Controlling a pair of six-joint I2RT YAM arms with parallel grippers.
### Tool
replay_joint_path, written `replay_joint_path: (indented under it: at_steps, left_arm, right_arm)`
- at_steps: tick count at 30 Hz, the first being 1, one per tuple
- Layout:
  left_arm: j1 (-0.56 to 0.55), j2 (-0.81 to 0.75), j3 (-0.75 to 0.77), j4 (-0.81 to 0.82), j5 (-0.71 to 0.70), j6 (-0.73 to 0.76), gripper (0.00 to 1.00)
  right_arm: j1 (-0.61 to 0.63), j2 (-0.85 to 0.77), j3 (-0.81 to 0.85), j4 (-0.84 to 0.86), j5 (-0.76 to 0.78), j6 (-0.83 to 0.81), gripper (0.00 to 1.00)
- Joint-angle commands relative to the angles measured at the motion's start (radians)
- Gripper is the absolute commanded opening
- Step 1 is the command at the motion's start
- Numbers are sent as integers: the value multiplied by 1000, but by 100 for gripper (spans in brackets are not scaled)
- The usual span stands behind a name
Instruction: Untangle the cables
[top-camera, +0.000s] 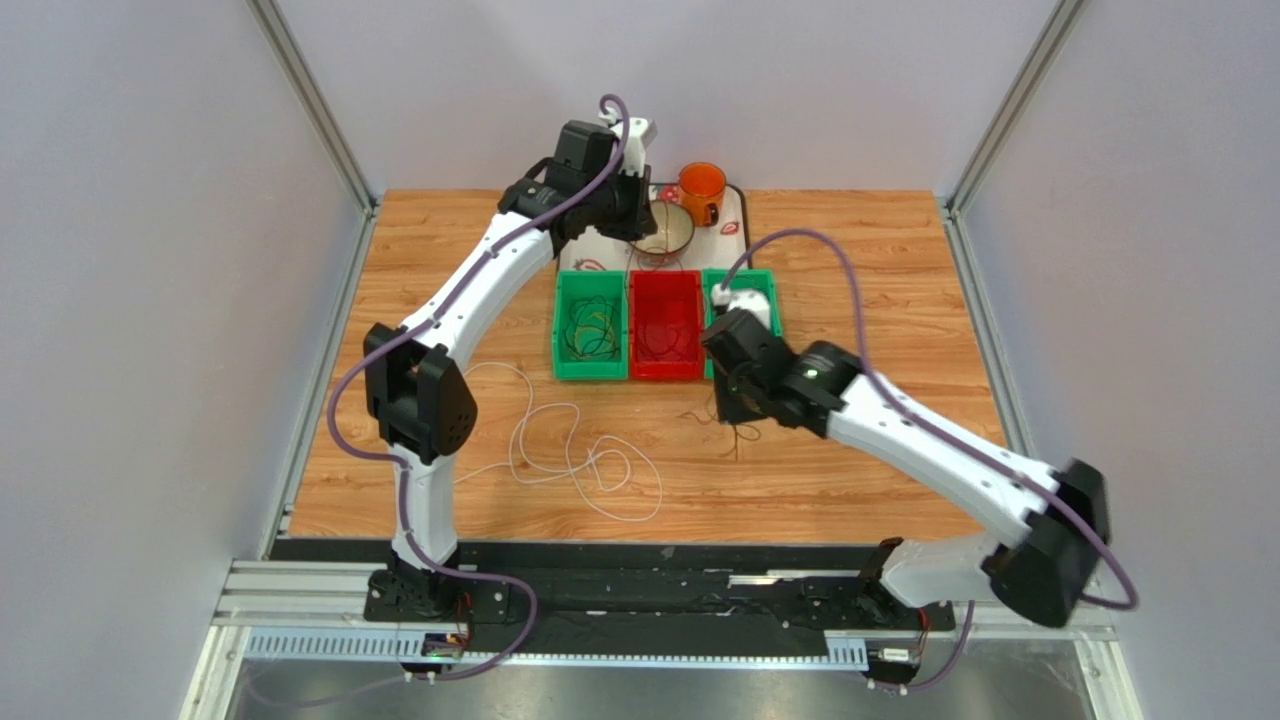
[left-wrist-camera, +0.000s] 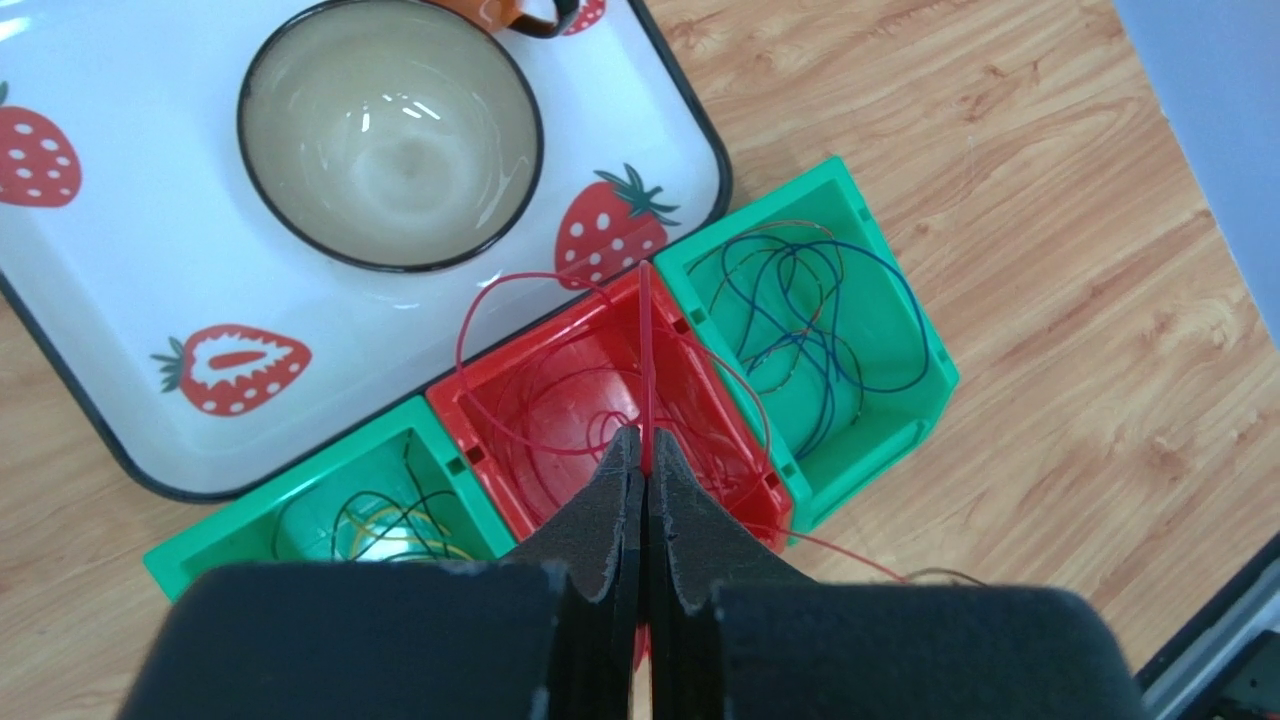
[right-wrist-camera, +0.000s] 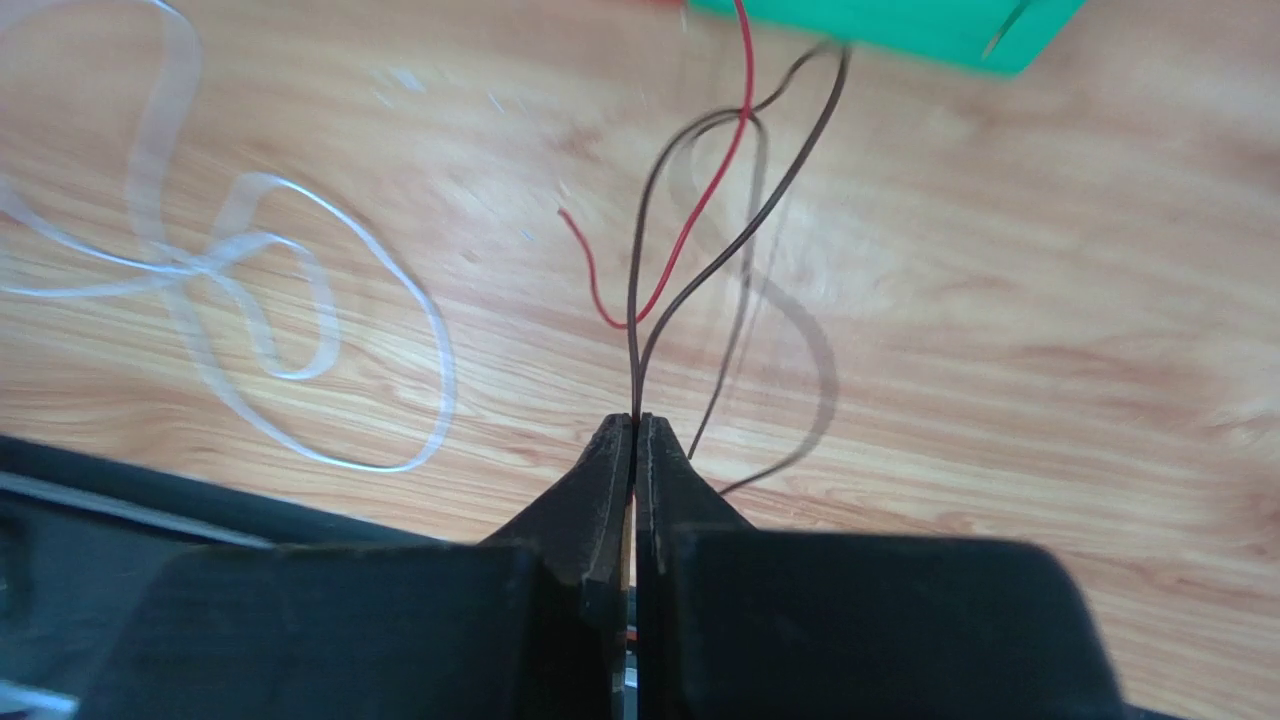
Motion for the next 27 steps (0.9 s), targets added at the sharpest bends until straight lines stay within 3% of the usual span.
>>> replay_joint_path:
  at_steps: [1,15,24,27]
  left_arm:
    - [-17,-73,-51,49,27,-34,0]
    - [-63,-113,-421,380,54,-186,0]
    - [-78,-73,-473,420,-8,-202,0]
    - [-80,-65,-464,397,-8,-197,28]
  right_arm:
    - [-6,-163,91,-128,99,-35,0]
    - [-6,-244,56,-123,106,-3,0]
    - [-7,-255,39,-91,80,3,0]
    - [-7,-259,40,-93,84,-3,0]
